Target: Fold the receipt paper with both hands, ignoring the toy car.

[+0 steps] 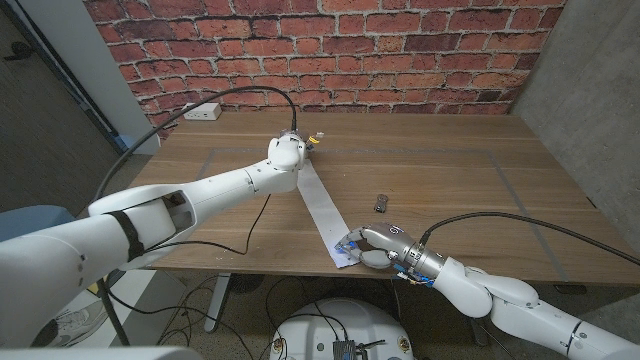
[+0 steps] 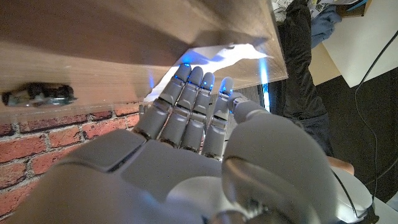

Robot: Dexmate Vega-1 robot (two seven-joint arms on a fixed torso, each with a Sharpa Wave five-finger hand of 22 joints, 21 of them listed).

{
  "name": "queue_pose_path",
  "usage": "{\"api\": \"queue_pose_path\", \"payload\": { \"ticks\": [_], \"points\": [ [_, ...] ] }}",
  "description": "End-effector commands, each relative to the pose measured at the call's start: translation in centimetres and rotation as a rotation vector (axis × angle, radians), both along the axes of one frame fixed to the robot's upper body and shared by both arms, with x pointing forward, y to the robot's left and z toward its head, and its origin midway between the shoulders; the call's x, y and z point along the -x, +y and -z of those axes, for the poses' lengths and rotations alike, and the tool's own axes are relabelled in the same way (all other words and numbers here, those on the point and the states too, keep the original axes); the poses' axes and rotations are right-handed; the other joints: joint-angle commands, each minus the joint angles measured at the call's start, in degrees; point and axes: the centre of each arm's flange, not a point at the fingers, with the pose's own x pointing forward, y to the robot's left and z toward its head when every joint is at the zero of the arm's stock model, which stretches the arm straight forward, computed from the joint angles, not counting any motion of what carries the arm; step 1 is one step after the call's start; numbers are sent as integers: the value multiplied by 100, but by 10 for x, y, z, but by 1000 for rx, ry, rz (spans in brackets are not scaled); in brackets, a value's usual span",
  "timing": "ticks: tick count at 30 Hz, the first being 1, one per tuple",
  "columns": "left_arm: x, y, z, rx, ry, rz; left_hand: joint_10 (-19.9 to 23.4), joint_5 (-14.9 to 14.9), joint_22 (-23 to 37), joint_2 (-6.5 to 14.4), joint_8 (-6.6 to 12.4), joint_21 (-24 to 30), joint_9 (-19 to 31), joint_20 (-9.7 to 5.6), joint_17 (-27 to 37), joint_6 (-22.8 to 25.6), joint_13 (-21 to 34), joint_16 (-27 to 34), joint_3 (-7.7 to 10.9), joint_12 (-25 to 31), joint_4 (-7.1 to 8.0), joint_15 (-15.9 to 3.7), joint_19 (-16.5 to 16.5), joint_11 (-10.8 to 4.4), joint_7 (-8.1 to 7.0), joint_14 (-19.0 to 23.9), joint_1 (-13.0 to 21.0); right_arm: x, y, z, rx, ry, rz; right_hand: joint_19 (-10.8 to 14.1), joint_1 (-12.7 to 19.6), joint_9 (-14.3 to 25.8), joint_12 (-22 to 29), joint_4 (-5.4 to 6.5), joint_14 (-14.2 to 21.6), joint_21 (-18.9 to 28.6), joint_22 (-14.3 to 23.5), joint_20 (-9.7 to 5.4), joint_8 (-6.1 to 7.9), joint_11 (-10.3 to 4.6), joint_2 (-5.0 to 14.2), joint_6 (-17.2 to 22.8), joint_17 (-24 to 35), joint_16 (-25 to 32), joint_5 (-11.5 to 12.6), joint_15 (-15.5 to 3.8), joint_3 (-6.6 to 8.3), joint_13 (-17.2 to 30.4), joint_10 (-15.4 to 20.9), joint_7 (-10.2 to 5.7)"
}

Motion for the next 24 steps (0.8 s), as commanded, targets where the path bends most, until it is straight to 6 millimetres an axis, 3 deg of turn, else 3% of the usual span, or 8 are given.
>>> {"api": "queue_pose_path", "payload": {
  "ticks": [1,5,7,10,11,15,18,24],
  "points": [
    [2,-3,4,-38,5,-28,-234,-67,-30,-73,-237,-12,-53,92,-139,-450,-101,-238,-171,-149,174,-229,-165,50,-29,-229,-513,-6,-4,2,52,4,29,172,-224,17,66,114,400,100,22,2,87,121,-37,441,6,108,-2,-31,-71,5,452,101],
    [3,-4,2,-36,34,-23,-272,-98,-47,-127,-333,-8,-101,99,-192,-600,-168,-297,-280,-211,278,-190,-172,82,-38,-269,-803,-7,1,5,114,18,47,198,-559,-2,20,284,615,145,29,23,68,201,-108,851,-85,66,-1,-2,-233,-4,743,200],
    [5,-3,1,-27,49,-16,-379,-108,-55,-124,-382,-12,-128,137,-209,-688,-205,-322,-327,-280,342,-154,-185,115,-48,-304,-956,-9,4,8,144,32,57,92,-827,-6,-104,463,440,116,29,72,-43,216,-96,797,-111,-60,25,37,-351,-5,610,200],
    [9,0,0,-15,52,-12,-414,-121,-62,-139,-402,-40,-159,170,-226,-713,-247,-361,-396,-333,420,-82,-261,110,-60,-392,-1150,-11,8,10,193,61,89,-352,-1482,0,-273,805,-193,-47,21,143,-261,152,-48,380,-121,-436,102,170,-606,6,207,130],
    [10,0,-1,-17,53,-15,-415,-122,-64,-131,-409,-50,-166,176,-228,-725,-256,-366,-406,-342,440,-70,-287,109,-47,-406,-1192,-12,8,11,203,61,98,-529,-1655,5,-284,830,-465,-119,17,178,-268,48,-32,215,-115,-572,128,260,-657,7,53,129],
    [14,4,-1,-12,89,-29,-464,-117,-69,-103,-435,-89,-198,217,-245,-777,-296,-406,-427,-402,485,-13,-385,154,-39,-511,-1312,-14,11,13,225,40,141,-1251,-2180,13,-286,878,-1229,-424,-4,215,-262,47,-33,-153,-82,-839,191,279,-835,14,-296,138],
    [16,3,-1,-34,105,-50,-495,-114,-71,-107,-443,-96,-213,219,-258,-796,-315,-405,-430,-435,482,-14,-401,154,-43,-507,-1335,-17,12,13,232,40,148,-1302,-2303,13,-284,879,-1367,-449,-10,209,-273,26,-33,-265,-76,-850,209,261,-875,14,-379,150],
    [10,6,3,-28,118,-85,-381,-84,-76,-104,-428,-27,-279,192,-346,-777,-406,-392,-329,-496,299,-51,-212,137,-22,-406,-1182,-19,12,12,234,35,134,-1270,-2392,13,-234,868,-1312,-442,-16,213,-214,40,-13,-177,-77,-799,233,236,-885,13,-303,118]
  ]
}}
